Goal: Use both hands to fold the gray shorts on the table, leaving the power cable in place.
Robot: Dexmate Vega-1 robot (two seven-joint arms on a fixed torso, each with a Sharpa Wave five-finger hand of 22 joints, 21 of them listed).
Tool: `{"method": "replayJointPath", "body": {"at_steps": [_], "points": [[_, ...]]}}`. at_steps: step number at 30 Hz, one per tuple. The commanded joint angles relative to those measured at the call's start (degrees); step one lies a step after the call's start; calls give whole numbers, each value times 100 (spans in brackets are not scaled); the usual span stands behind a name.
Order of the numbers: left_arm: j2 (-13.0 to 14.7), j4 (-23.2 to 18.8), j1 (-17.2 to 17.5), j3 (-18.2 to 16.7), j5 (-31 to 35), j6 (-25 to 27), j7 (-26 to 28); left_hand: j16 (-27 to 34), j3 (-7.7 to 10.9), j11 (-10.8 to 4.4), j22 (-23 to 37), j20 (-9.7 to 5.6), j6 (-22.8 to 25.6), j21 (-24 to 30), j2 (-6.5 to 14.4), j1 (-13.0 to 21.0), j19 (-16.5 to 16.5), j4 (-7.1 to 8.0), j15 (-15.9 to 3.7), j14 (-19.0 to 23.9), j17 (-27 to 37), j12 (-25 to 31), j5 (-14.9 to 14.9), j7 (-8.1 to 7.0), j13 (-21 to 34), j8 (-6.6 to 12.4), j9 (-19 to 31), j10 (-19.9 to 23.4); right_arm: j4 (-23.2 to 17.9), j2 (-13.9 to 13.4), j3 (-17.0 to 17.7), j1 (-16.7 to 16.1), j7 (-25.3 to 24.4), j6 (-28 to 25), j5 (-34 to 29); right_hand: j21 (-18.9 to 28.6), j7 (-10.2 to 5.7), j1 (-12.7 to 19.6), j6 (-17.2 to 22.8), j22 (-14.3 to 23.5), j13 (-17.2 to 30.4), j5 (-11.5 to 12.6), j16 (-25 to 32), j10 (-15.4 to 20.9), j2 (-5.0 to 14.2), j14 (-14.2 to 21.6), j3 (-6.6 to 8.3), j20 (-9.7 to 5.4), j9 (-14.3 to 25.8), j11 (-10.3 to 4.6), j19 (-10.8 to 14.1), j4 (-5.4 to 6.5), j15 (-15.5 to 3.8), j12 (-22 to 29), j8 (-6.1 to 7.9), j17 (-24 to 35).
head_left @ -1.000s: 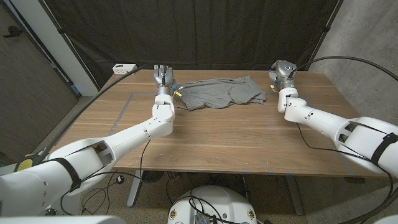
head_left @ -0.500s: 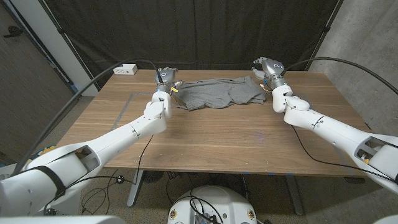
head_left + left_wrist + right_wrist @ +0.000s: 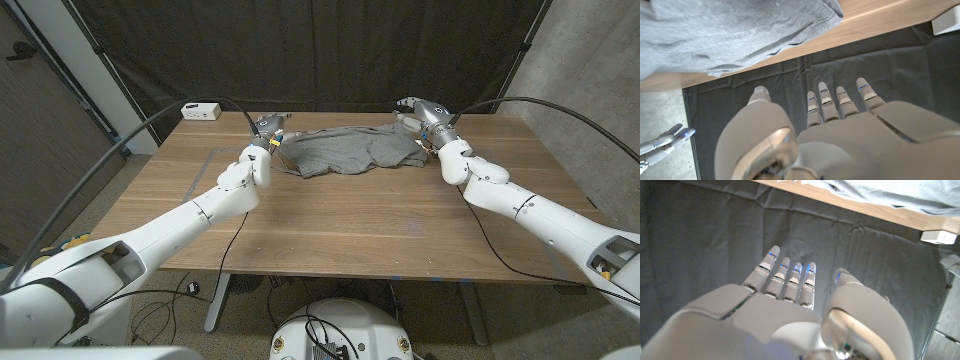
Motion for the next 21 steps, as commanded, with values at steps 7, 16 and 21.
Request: {"method": "replayJointPath", "body": {"at_steps": [7,16,21], "points": [[322,-546,178,-101,-340,-162,-1070,-37,-264,143,28,12,-391,-124,-235,-382,-241,83,142,-387,2,-29,64,128,4,-5,-10,-397,-683,-290,382,-608,722,49,-287,-40,-35,-245,-244,13,1,88,-49,-209,-106,-258,-96,95,-10,-38,-277,35,-126,18,37,-51],[409,-708,194,15,-102,-12,-1327,-41,-340,160,29,10,-510,-168,-341,-423,-315,66,144,-527,-2,-23,93,208,1,5,-12,-500,-728,-253,426,-758,744,30,-367,-45,-42,-287,-258,12,-1,107,-49,-242,-96,-327,-98,110,-12,-41,-361,34,-121,28,56,-70],[432,-738,182,97,42,18,-1468,-29,-395,133,28,9,-394,-201,-444,-410,-365,27,143,-576,-5,-2,126,267,-1,74,-12,-520,-765,-272,406,-808,883,-21,-413,-42,-32,-306,-256,12,-2,114,-44,-244,-88,-342,-98,116,-13,-37,-386,34,-129,36,65,-77]]}}
